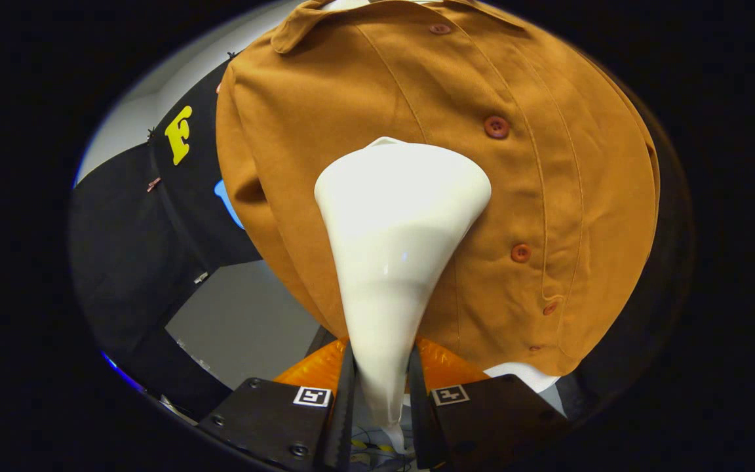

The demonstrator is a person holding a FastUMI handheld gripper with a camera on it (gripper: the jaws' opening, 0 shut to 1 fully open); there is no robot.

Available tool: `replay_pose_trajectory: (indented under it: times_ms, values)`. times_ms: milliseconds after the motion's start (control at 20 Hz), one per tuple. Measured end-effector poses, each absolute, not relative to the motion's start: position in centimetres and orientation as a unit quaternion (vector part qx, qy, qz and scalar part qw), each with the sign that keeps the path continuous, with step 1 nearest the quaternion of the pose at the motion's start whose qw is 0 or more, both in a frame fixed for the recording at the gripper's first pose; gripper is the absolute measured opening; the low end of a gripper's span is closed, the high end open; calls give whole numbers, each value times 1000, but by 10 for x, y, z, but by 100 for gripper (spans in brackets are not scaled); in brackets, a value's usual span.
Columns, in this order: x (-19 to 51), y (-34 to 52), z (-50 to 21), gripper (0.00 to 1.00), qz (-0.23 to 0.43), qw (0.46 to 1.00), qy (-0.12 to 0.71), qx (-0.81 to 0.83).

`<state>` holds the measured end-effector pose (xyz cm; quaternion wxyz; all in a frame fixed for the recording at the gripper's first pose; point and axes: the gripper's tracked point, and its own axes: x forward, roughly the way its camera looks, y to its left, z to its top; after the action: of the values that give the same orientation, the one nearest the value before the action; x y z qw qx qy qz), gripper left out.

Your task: Iron the clothes twice with a garment steamer, once on the left side and once on the right side.

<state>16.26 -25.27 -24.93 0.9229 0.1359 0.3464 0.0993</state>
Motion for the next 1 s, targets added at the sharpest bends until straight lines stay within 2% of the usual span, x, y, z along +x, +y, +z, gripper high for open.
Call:
replay_pose_trajectory:
  times_ms: [650,800,1000]
  values:
    - [113,-259,-329,41,64,882,444,142]
    - [102,-266,-317,41,49,889,434,134]
    - [107,-297,-260,41,10,923,370,107]
